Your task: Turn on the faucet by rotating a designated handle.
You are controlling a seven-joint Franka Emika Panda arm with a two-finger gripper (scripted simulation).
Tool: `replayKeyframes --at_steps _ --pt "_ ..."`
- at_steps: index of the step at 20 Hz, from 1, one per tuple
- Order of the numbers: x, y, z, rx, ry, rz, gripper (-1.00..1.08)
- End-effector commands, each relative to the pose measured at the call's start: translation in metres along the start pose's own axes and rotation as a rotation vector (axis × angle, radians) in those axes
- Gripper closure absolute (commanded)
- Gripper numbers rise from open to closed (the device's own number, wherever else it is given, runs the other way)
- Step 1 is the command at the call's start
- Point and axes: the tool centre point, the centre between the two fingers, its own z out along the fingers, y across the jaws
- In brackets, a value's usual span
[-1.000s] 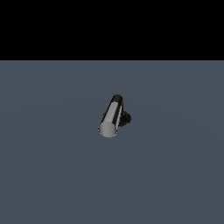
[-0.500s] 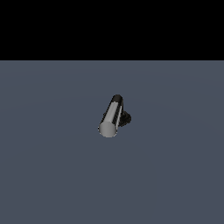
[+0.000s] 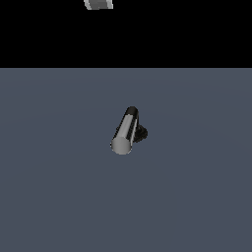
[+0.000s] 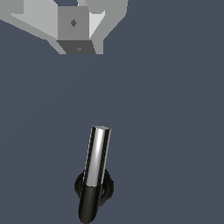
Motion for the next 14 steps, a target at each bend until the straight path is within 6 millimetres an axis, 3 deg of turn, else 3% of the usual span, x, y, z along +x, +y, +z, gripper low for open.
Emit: replayKeyframes --at_steps 1,14 --pt "0.007 -0.003 0.02 0.002 0.001 0.006 1.08" --pt "0.044 -0.019 0.118 0.014 0.006 0.032 1.08"
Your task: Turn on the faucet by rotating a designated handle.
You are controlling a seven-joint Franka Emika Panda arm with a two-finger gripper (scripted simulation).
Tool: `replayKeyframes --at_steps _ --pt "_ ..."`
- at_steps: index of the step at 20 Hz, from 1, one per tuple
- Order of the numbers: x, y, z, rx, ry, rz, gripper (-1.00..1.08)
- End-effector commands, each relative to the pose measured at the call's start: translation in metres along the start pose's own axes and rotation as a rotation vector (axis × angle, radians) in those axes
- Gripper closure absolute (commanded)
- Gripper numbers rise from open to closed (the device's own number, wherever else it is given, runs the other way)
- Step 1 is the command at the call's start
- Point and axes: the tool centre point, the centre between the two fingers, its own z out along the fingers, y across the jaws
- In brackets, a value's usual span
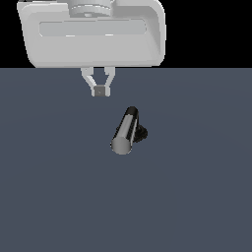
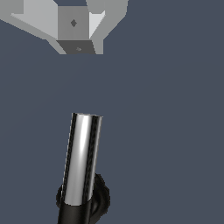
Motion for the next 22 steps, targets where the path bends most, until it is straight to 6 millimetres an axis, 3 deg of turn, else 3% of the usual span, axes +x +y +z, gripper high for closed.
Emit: replayKeyframes --at_steps 1,13,22 --pt "0.007 -0.003 0.019 0.003 0.002 0.005 1.08" --pt "0.042 -0.017 0.103 0.013 0.005 0.027 1.08" --pt "0.06 -0.023 0.142 0.016 0.007 0.038 1.08"
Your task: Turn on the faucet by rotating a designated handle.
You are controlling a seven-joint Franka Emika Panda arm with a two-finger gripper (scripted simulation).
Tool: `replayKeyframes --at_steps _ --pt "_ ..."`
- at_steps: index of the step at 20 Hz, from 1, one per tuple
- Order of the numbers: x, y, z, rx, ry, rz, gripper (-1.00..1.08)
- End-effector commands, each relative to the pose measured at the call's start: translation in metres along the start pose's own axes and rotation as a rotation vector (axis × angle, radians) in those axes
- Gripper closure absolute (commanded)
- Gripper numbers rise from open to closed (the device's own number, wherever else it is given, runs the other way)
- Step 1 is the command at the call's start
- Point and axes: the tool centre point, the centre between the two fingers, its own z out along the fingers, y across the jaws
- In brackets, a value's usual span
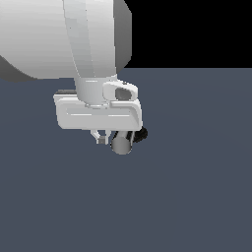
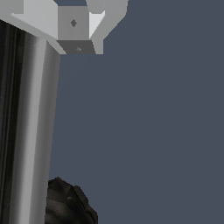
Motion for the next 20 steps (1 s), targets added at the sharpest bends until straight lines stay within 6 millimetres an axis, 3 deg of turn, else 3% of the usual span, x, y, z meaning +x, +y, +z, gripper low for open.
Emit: replayKeyframes --at_steps 1,13,20 --pt "0.004 -0.001 0.008 0.0 0.001 0.002 1.08" --pt "0.009 -0.003 0.018 0.0 0.002 0.005 1.08" --pt "0.012 0.032 0.018 0.0 0.002 0.005 1.08"
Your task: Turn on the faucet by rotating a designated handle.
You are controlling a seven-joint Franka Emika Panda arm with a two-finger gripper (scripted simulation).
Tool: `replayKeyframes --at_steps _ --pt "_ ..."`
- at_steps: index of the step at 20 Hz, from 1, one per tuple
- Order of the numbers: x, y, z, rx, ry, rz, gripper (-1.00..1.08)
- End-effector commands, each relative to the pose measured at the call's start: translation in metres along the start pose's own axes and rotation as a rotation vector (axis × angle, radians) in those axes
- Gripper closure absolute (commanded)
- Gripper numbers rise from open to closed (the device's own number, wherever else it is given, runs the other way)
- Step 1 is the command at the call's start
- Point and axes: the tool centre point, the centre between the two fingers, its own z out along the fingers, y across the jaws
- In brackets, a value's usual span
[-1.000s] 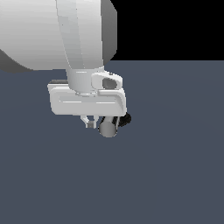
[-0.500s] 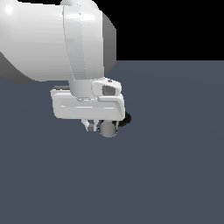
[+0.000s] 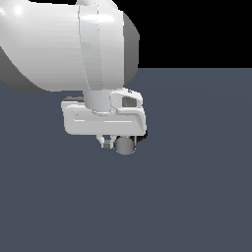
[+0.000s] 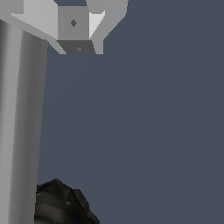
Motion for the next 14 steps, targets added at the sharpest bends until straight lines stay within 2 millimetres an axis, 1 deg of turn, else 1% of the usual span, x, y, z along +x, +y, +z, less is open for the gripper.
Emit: replayKeyframes --at_steps 1,14 --pt "0.004 0.027 0.0 -0.002 0.003 0.03 1.08" --pt "0.007 0.093 0.0 -0.002 0.003 0.03 1.08"
